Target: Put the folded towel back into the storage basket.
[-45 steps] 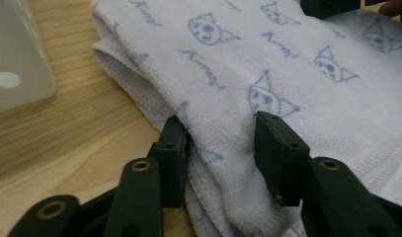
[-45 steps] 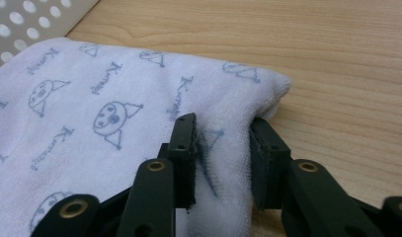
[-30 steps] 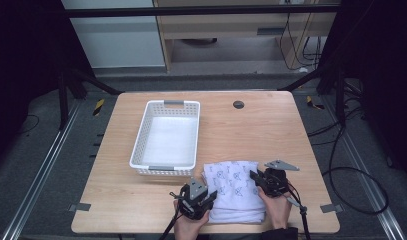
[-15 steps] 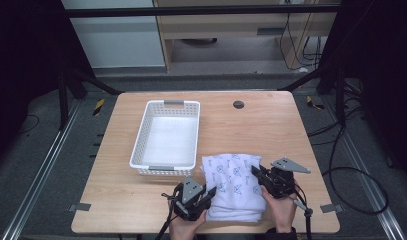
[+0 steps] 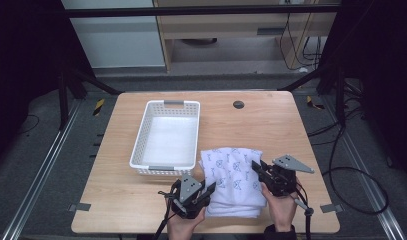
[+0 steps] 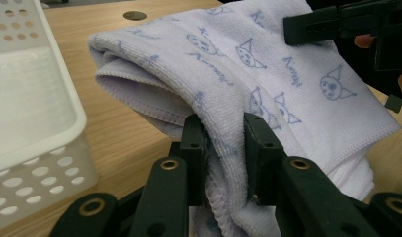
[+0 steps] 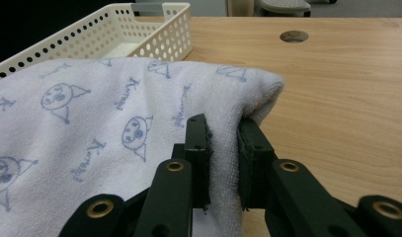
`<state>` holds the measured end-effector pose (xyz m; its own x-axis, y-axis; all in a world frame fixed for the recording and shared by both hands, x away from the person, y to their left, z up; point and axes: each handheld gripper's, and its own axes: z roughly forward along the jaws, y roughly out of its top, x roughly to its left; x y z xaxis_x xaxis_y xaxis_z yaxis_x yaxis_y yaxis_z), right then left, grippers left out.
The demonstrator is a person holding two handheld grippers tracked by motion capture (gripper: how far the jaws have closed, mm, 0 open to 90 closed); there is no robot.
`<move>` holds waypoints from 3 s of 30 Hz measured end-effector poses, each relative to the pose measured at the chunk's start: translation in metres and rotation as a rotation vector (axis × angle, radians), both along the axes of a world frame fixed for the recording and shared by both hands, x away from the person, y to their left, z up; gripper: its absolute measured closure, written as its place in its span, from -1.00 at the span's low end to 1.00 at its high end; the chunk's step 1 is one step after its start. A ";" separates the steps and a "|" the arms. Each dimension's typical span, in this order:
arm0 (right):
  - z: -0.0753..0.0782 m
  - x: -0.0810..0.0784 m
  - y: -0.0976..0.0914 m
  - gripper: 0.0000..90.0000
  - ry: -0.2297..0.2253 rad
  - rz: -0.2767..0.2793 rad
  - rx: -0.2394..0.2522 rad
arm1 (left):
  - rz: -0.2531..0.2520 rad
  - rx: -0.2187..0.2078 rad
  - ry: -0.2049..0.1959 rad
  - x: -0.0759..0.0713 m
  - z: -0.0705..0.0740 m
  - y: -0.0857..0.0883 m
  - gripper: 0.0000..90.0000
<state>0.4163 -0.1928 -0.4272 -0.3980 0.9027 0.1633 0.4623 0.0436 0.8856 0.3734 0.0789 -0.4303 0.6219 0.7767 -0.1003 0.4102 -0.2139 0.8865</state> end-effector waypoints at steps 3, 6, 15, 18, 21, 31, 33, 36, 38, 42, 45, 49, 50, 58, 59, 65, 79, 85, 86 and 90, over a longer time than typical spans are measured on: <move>0.004 0.000 0.001 0.73 -0.009 -0.001 0.004 | 0.001 -0.005 -0.007 0.000 0.003 0.001 0.61; 0.008 0.000 0.002 0.73 -0.022 0.000 0.001 | 0.001 -0.007 -0.017 0.000 0.007 0.002 0.61; 0.023 0.001 0.006 0.73 -0.054 0.002 -0.003 | 0.002 -0.018 -0.041 0.003 0.020 0.007 0.61; 0.030 0.001 0.008 0.73 -0.068 0.004 -0.005 | 0.001 -0.017 -0.055 0.004 0.027 0.009 0.61; 0.034 0.001 0.009 0.73 -0.074 0.004 -0.003 | 0.001 -0.019 -0.061 0.004 0.031 0.010 0.61; 0.054 0.006 0.016 0.73 -0.119 0.000 0.010 | 0.001 -0.015 -0.093 0.011 0.051 0.013 0.61; 0.058 0.007 0.018 0.73 -0.126 0.000 0.010 | 0.001 -0.024 -0.094 0.012 0.055 0.014 0.61; 0.064 0.010 0.021 0.73 -0.132 -0.001 0.021 | -0.003 -0.022 -0.101 0.016 0.064 0.019 0.61; 0.067 0.012 0.024 0.73 -0.137 -0.001 0.021 | -0.003 -0.030 -0.103 0.018 0.069 0.022 0.61; 0.074 0.017 0.030 0.73 -0.144 0.004 0.026 | 0.000 -0.038 -0.108 0.023 0.075 0.029 0.61; 0.076 0.019 0.032 0.73 -0.151 0.008 0.027 | 0.004 -0.037 -0.112 0.025 0.079 0.032 0.61; 0.084 0.027 0.039 0.73 -0.155 0.013 0.048 | 0.016 -0.028 -0.123 0.028 0.087 0.038 0.61; 0.086 0.029 0.042 0.73 -0.161 0.015 0.048 | 0.021 -0.023 -0.127 0.029 0.089 0.040 0.61; 0.098 0.039 0.055 0.73 -0.174 0.020 0.052 | 0.035 -0.011 -0.126 0.041 0.106 0.051 0.61; 0.099 0.040 0.056 0.73 -0.181 0.020 0.055 | 0.035 -0.013 -0.124 0.042 0.107 0.052 0.61; 0.112 0.047 0.070 0.73 -0.204 0.022 0.052 | 0.049 -0.013 -0.117 0.050 0.118 0.065 0.61; 0.117 0.062 0.099 0.73 -0.223 0.047 0.049 | 0.109 0.024 -0.136 0.056 0.128 0.083 0.61; 0.117 0.067 0.111 0.73 -0.226 0.061 0.048 | 0.128 0.036 -0.151 0.055 0.127 0.092 0.61; 0.117 0.067 0.112 0.73 -0.225 0.065 0.048 | 0.131 0.036 -0.151 0.055 0.126 0.095 0.61; 0.117 0.072 0.122 0.73 -0.220 0.086 0.047 | 0.147 0.024 -0.148 0.055 0.123 0.107 0.61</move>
<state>0.4882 -0.0704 -0.3097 -0.5037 0.8575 0.1050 0.2544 0.0311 0.9666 0.4281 0.1859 -0.3077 0.5080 0.8614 0.0031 0.3042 -0.1828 0.9349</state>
